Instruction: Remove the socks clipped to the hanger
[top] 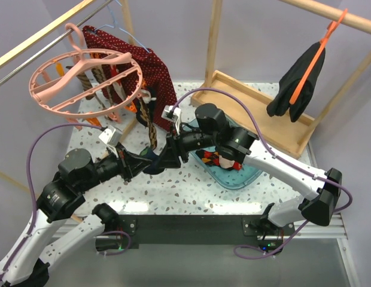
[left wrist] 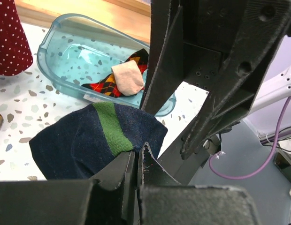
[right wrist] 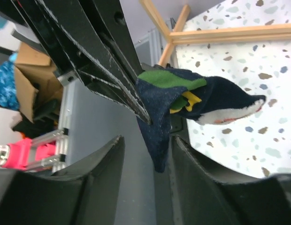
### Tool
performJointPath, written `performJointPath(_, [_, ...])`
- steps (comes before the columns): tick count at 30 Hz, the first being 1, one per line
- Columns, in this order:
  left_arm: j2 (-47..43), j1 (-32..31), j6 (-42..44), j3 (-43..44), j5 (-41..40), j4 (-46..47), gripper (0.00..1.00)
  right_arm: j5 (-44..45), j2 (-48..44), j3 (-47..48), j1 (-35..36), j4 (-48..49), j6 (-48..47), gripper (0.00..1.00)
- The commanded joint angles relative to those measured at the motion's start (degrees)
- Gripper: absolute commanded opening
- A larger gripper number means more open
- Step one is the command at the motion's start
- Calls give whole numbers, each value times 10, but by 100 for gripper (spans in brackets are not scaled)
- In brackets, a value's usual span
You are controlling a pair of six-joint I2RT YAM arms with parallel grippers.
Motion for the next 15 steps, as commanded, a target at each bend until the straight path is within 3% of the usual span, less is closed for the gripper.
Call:
performJointPath(1, [-5,3,-2,7,18,39,0,-25,6,1,10,58,26,44])
performJointPath(5, [-5,3,-3,6,20,42,0,-9,9,-5,15,60,29,16])
performJointPath(6, [-5,2,-3,7,19,42,0,2,5,-7,15,56,27,3])
performJointPath(9, [-6,2,-2,9,11,40,26,100,-8,-11,13,10,12,0])
performJointPath(10, [-7,3,-2,9,9,39,41,131,-22,-10,12,-4,6,0])
performJointPath(11, [-9,3,-2,9,1,39,46,195,-29,-12,8,-16,1,0])
performJointPath(15, [-18,3,-3,12,-26,33,59,286,-64,-20,-31,-73,-2,0])
